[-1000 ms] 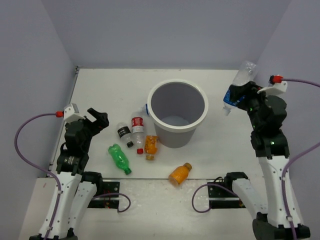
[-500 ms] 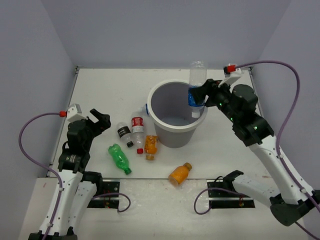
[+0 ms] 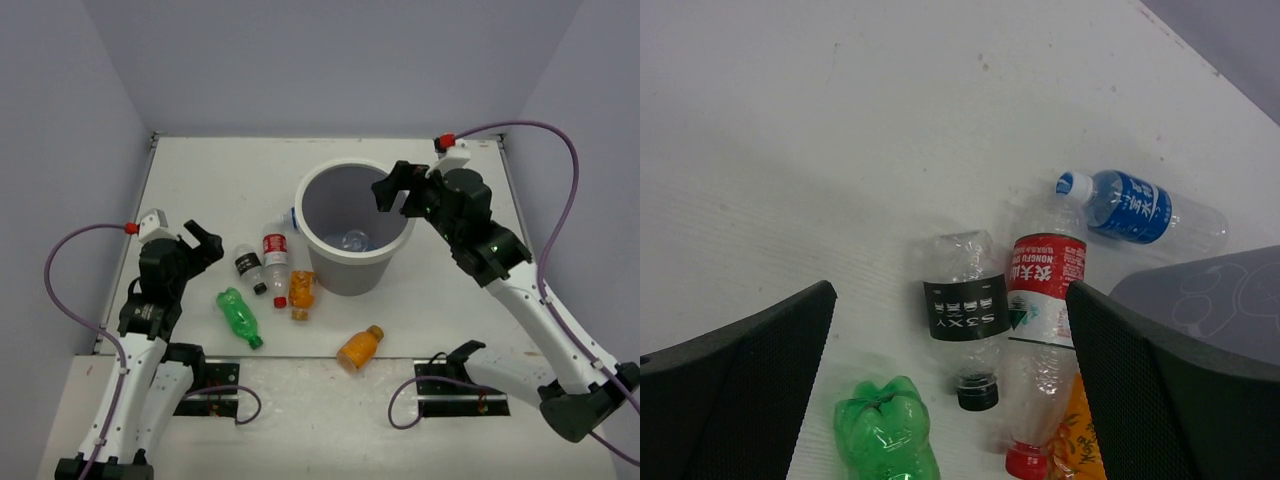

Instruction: Put the plastic bottles in the bin

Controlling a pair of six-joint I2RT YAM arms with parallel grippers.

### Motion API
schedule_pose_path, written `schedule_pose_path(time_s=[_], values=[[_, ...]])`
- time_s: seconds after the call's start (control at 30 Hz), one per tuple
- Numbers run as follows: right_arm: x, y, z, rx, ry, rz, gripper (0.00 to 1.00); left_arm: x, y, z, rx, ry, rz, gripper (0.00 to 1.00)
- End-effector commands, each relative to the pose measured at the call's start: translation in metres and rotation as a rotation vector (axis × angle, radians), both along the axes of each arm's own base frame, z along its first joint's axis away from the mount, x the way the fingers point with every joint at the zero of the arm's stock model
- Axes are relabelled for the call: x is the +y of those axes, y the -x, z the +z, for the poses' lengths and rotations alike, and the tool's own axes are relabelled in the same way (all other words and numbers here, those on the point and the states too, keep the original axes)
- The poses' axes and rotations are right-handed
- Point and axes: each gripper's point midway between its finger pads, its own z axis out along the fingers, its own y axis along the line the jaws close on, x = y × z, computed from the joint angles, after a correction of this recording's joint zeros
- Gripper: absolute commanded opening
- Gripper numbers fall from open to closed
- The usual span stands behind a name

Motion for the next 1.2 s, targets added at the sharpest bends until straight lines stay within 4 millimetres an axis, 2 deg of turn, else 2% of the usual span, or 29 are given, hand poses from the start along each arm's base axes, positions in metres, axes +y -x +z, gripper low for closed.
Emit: schedule_pose_path(time_s=[0.0,0.07,0.1,0.13,0.2,0.37,0.5,0.6,0.63,0.73,0.9,1.0,1.17], values=[[-0.045,0.015,0.018,-0.041,-0.04,-0.198,0.99,-0.005,0.004,-0.013,0.063,0.021,-0.017,1.0],[-0.07,0.024,0.013,-0.036,-0.05,-0.293,0.99,-0.006,0.003,-0.013,0.069,0.022,-0.029,1.0],[-0.075,0.027,0.009,-0.026,-0.05,-0.31,0.99,-0.006,0.004,-0.014,0.074,0.021,-0.028,1.0],[-0.095,0.039,-0.008,0.014,-0.049,-0.374,0.99,-0.005,0.005,-0.017,0.089,0.018,-0.026,1.0],[-0.123,0.043,-0.027,0.046,-0.054,-0.454,0.99,-0.004,0.007,-0.023,0.104,0.018,-0.019,1.0],[-0.161,0.056,-0.077,0.12,-0.096,-0.589,0.99,-0.008,0.007,-0.027,0.116,0.046,-0.018,1.0],[-0.16,0.058,-0.121,0.227,-0.131,-0.601,0.99,-0.015,0.009,-0.033,0.139,0.086,-0.032,1.0],[-0.153,0.059,-0.158,0.299,-0.166,-0.604,0.99,-0.019,0.012,-0.049,0.177,0.11,-0.039,1.0],[-0.151,0.059,-0.167,0.31,-0.173,-0.6,0.99,-0.019,0.012,-0.05,0.177,0.111,-0.041,1.0],[-0.145,0.061,-0.187,0.308,-0.205,-0.575,0.99,-0.021,0.02,-0.071,0.228,0.119,-0.042,1.0],[-0.157,0.07,-0.193,0.224,-0.316,-0.662,0.99,-0.035,0.026,-0.096,0.252,0.18,-0.085,1.0],[-0.153,0.076,-0.192,0.171,-0.409,-0.65,0.99,-0.038,0.035,-0.114,0.306,0.165,-0.099,1.0],[-0.144,0.078,-0.198,0.084,-0.454,-0.57,0.99,-0.046,0.046,-0.138,0.379,0.142,-0.101,1.0]])
